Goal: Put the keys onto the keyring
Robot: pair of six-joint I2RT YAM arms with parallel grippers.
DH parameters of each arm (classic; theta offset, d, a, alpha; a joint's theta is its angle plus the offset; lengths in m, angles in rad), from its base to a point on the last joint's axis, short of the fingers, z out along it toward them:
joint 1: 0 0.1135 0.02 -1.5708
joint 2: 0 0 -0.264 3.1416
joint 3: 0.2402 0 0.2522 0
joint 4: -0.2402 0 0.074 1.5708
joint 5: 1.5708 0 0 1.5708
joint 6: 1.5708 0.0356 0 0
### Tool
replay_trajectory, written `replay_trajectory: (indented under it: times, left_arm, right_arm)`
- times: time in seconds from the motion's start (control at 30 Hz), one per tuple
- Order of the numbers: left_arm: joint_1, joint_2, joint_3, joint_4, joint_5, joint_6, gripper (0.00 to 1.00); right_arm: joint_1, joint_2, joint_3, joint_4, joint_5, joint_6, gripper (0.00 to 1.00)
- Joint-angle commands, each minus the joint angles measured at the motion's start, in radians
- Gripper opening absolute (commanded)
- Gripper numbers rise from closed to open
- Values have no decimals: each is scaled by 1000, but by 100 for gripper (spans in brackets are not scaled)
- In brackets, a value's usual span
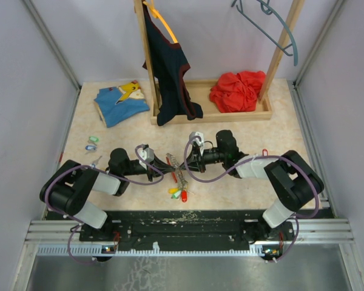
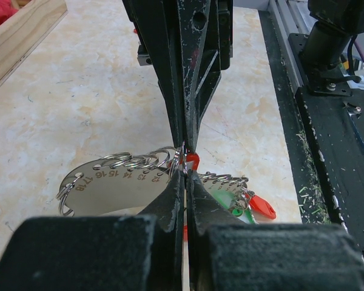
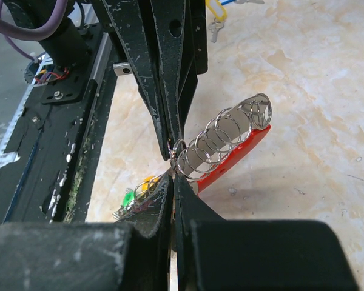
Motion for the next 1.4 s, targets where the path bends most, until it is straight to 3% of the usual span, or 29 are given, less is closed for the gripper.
replay_trajectory:
  times: [0.0, 0.83, 1.37]
  left_arm:
    - [-6, 6, -1, 69, 34, -9, 0]
    - [-6, 10, 4, 58, 35, -8, 0]
    - [-8, 15, -8, 126, 47, -47, 0]
  right_arm:
    - [17, 5, 31, 50, -24, -8, 0]
    - [18, 5, 23, 135, -62, 58, 0]
    - [49, 18, 51, 22, -10, -20, 0]
